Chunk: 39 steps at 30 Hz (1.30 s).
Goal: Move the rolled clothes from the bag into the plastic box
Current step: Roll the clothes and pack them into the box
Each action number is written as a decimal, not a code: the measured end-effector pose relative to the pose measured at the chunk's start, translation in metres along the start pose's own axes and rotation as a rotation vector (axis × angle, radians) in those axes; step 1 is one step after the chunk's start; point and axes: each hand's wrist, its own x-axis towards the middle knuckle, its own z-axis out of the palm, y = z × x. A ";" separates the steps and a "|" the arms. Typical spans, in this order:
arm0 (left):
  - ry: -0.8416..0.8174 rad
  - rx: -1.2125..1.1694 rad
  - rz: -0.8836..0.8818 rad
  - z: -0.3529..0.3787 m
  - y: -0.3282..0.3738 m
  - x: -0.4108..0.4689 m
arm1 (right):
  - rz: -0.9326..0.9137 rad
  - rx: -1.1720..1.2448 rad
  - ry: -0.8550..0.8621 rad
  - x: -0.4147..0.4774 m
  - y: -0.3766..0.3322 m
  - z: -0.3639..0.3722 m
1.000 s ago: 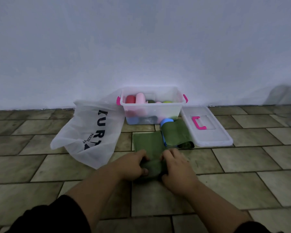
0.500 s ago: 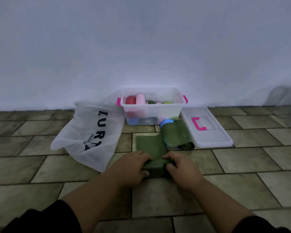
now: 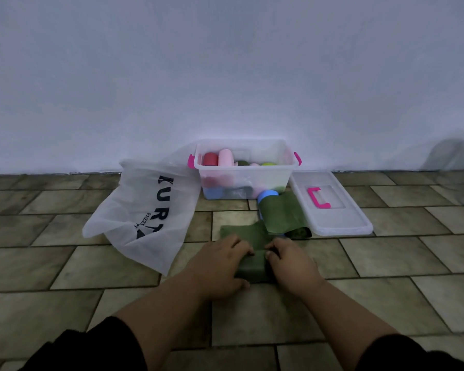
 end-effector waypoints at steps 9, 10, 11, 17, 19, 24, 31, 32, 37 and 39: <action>-0.111 0.044 -0.236 -0.001 -0.014 0.005 | -0.189 0.079 -0.070 -0.009 0.007 0.003; -0.057 0.072 -0.191 0.000 -0.014 0.002 | -0.178 0.079 -0.058 -0.007 0.007 0.003; -0.012 0.076 -0.142 0.001 -0.013 -0.002 | -0.168 0.078 -0.052 -0.005 0.006 0.002; 0.059 0.032 -0.118 0.006 -0.015 -0.002 | -0.256 -0.087 -0.004 -0.001 0.000 0.006; 0.057 0.004 -0.148 -0.003 -0.017 0.006 | -0.373 -0.177 0.031 -0.004 -0.003 0.007; -0.015 -0.066 -0.283 -0.012 -0.018 0.014 | -0.426 -0.303 0.000 -0.002 -0.011 0.006; 0.286 -1.211 -1.011 -0.018 0.026 0.015 | 0.061 -0.205 -0.198 0.023 -0.039 -0.005; 0.217 -1.437 -1.043 -0.017 0.035 0.016 | 0.122 -0.152 -0.224 0.024 -0.042 -0.006; 0.196 -1.643 -1.082 -0.007 0.048 0.024 | 0.240 0.064 -0.224 0.016 -0.044 -0.007; 0.218 -1.690 -1.107 -0.009 0.044 0.025 | 0.266 0.265 -0.252 0.008 -0.041 -0.007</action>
